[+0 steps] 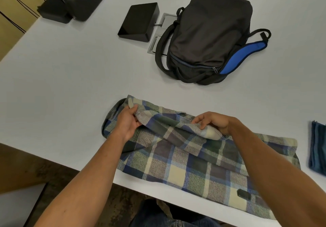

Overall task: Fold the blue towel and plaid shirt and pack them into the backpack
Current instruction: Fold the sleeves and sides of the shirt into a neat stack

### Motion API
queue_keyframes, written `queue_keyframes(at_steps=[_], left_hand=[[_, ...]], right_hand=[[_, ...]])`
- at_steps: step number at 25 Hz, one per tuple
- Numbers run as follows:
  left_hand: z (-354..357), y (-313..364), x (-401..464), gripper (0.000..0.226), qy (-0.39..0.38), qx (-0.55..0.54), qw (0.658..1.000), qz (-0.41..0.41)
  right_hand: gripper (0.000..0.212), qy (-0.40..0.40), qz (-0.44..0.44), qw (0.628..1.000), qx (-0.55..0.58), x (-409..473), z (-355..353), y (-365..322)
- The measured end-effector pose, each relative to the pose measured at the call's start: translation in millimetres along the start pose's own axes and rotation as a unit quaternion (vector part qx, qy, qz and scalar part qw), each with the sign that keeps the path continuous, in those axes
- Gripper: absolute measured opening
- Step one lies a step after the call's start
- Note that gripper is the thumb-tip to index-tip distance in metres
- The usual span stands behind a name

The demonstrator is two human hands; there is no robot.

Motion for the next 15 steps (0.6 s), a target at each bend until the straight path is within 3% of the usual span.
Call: queue_keyframes(at_steps=[7,11,15], left_hand=[[12,0,-2,0.031,-0.056,-0.096,0.994,-0.010],[20,-3,0,0.027,-0.069,-0.147,0.986,-0.017],[18,-3,5,0.025,-0.060,-0.108,0.992,-0.004]], right_hand=[[0.054,-0.004,-0.161,0.971,0.174,-18,-26,-13],[0.049,-0.006,-0.109,0.985,0.136,-23,-13,-1],[0.037,0.064,-0.022,0.996,0.056,-4,-4,8]])
Point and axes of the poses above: each hand's wrist, its own x-axis towards the middle knuckle, its own z-axis out of the palm, y = z × x, the point moved 9 cm from there along x, towards the middle knuckle, and after that the axes turned 7 degrees about y, right-handed, at the moved point
